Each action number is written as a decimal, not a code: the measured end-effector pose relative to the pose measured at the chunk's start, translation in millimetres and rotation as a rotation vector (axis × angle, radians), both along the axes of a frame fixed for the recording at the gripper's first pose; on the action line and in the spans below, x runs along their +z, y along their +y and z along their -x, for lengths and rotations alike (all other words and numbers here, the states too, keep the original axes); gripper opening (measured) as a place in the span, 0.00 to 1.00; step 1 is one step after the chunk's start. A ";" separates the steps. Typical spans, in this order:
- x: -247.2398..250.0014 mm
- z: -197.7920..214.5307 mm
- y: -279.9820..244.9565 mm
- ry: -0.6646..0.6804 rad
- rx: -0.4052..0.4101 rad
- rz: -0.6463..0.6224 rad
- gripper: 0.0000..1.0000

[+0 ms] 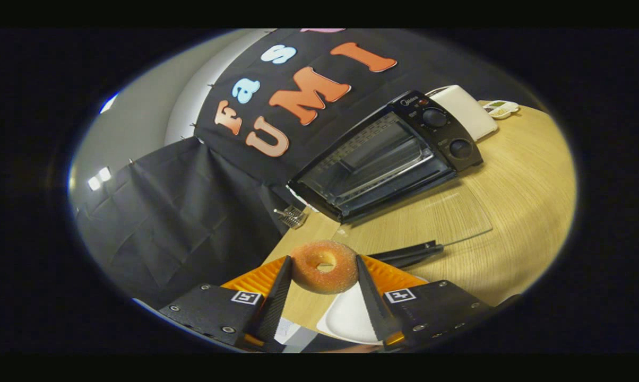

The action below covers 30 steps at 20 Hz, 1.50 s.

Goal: Open the toaster oven, put the food inside, and close the toaster oven door.

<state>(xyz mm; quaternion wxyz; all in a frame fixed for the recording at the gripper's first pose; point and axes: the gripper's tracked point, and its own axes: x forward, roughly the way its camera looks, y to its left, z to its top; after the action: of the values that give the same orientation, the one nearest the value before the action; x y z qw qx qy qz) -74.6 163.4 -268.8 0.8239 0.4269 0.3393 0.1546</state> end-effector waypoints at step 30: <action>-77.5 -219.6 -64.5 0.017 -0.248 0.356 0.69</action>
<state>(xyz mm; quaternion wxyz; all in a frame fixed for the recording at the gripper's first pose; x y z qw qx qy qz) 145.0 98.8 -346.3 0.8961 0.3142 0.3131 -0.0138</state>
